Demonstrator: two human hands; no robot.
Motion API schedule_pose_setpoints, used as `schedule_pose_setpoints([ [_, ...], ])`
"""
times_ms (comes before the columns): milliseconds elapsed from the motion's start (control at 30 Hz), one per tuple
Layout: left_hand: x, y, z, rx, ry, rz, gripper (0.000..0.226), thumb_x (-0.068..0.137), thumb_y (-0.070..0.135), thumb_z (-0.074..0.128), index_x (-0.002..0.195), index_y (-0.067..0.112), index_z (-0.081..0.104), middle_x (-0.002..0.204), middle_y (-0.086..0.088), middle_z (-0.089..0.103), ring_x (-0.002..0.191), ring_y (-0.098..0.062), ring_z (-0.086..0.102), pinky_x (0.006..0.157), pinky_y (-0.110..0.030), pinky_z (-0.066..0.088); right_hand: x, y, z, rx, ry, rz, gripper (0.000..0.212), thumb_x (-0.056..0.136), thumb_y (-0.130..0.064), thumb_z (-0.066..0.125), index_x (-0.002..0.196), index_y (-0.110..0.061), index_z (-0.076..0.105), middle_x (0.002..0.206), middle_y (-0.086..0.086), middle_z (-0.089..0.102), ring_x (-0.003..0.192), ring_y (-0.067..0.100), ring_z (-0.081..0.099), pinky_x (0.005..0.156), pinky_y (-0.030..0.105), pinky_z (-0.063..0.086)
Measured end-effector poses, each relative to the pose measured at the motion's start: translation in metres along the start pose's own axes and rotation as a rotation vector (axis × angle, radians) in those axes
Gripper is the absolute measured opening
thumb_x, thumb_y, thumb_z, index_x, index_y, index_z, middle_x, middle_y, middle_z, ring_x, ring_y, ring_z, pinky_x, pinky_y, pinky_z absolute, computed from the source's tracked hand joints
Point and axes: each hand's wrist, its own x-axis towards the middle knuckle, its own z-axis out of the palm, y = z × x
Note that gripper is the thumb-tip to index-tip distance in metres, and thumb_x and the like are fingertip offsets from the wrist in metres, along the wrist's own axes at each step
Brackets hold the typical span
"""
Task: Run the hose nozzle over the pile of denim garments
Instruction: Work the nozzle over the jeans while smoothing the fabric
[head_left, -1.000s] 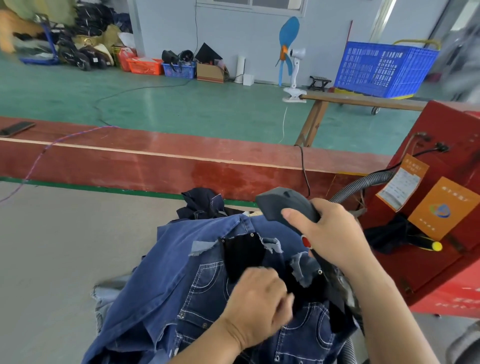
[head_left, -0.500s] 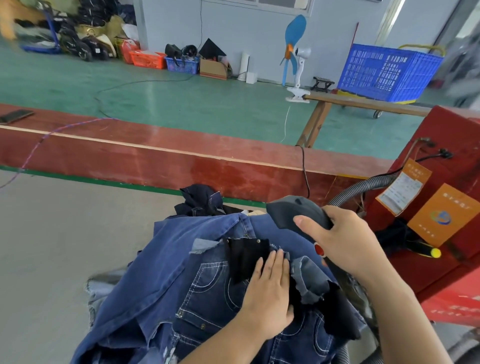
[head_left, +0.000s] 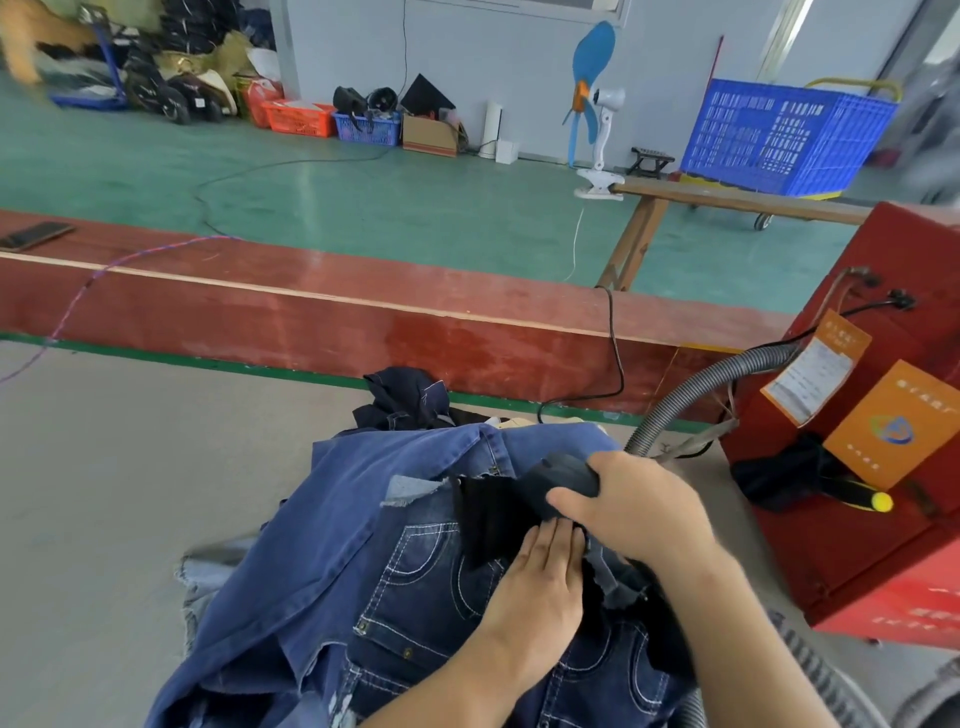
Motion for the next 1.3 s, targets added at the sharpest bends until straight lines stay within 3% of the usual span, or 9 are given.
schedule_pose_setpoints([
  [133,-0.002,0.002,-0.005,0.003,0.031,0.038,0.061,0.052,0.050,0.088,0.104,0.021,0.076,0.113,-0.001,0.071,0.111,-0.016,0.065,0.092,-0.024,0.052,0.008,-0.013,0.008,0.145,0.108,0.011,0.032,0.091,-0.052,0.052,0.086,-0.021,0.044,0.069,-0.009,0.046,0.071,0.017,0.050,0.058,0.028,0.037],
  [333,-0.002,0.003,-0.003,-0.025,0.080,0.026,0.063,0.047,0.052,0.089,0.104,0.027,0.076,0.112,0.003,0.071,0.108,-0.012,0.066,0.089,-0.022,0.053,0.004,0.008,-0.017,0.359,0.161,0.054,0.036,0.084,-0.048,0.061,0.070,-0.015,0.055,0.059,-0.002,0.056,0.055,0.015,0.054,0.049,0.027,0.035],
  [500,-0.002,0.003,-0.002,-0.085,0.056,0.017,0.062,0.041,0.054,0.090,0.094,0.025,0.079,0.101,0.001,0.075,0.100,-0.012,0.069,0.085,-0.022,0.055,0.007,0.001,0.003,0.066,-0.035,0.037,0.041,0.086,-0.055,0.056,0.077,-0.016,0.048,0.069,-0.006,0.051,0.070,0.018,0.054,0.053,0.028,0.034],
  [633,0.001,0.003,0.005,-0.028,0.078,0.003,0.059,0.072,0.042,0.079,0.119,0.008,0.068,0.128,-0.012,0.062,0.126,-0.024,0.055,0.108,-0.029,0.040,0.012,-0.018,0.021,0.135,0.029,0.007,0.034,0.091,-0.055,0.052,0.086,-0.022,0.045,0.069,-0.008,0.050,0.067,0.015,0.051,0.053,0.028,0.035],
  [833,-0.001,0.003,0.002,-0.064,0.078,0.025,0.062,0.046,0.047,0.091,0.103,0.025,0.076,0.112,0.003,0.071,0.107,-0.013,0.066,0.087,-0.022,0.054,0.009,0.001,-0.010,0.421,0.168,0.043,0.035,0.086,-0.049,0.061,0.069,-0.018,0.054,0.059,-0.004,0.055,0.055,0.013,0.053,0.048,0.026,0.035],
  [1033,0.001,0.005,-0.006,-0.108,0.075,-0.030,0.058,0.045,0.053,0.088,0.094,0.024,0.080,0.103,0.000,0.074,0.104,-0.012,0.068,0.088,-0.022,0.053,0.007,-0.009,0.011,0.060,-0.046,0.057,0.037,0.088,-0.056,0.054,0.089,-0.019,0.052,0.077,-0.005,0.052,0.075,0.019,0.052,0.061,0.029,0.038],
  [1133,-0.003,-0.001,-0.005,-0.061,0.137,0.003,0.064,0.088,0.038,0.063,0.138,0.000,0.048,0.147,-0.021,0.040,0.141,-0.027,0.034,0.118,-0.032,0.020,0.009,-0.015,0.013,0.129,0.040,0.085,0.037,0.091,-0.057,0.051,0.092,-0.020,0.051,0.077,-0.005,0.054,0.073,0.018,0.052,0.053,0.027,0.035],
  [1233,-0.005,-0.015,-0.016,-0.047,0.235,-0.124,0.076,0.093,0.041,0.054,0.148,-0.001,0.023,0.156,-0.022,0.015,0.147,-0.031,0.009,0.120,-0.037,0.010,0.010,-0.009,-0.005,0.324,0.221,0.110,0.038,0.089,-0.055,0.053,0.083,-0.017,0.053,0.075,-0.004,0.059,0.071,0.018,0.057,0.055,0.028,0.037],
  [1300,-0.014,-0.021,-0.017,-0.141,0.079,-0.272,0.083,0.101,0.045,0.033,0.140,-0.003,-0.022,0.150,-0.023,-0.028,0.138,-0.036,-0.030,0.115,-0.042,-0.015,0.008,-0.007,-0.016,0.385,0.262,0.088,0.038,0.088,-0.054,0.055,0.078,-0.017,0.053,0.068,-0.002,0.058,0.066,0.018,0.055,0.052,0.029,0.035],
])
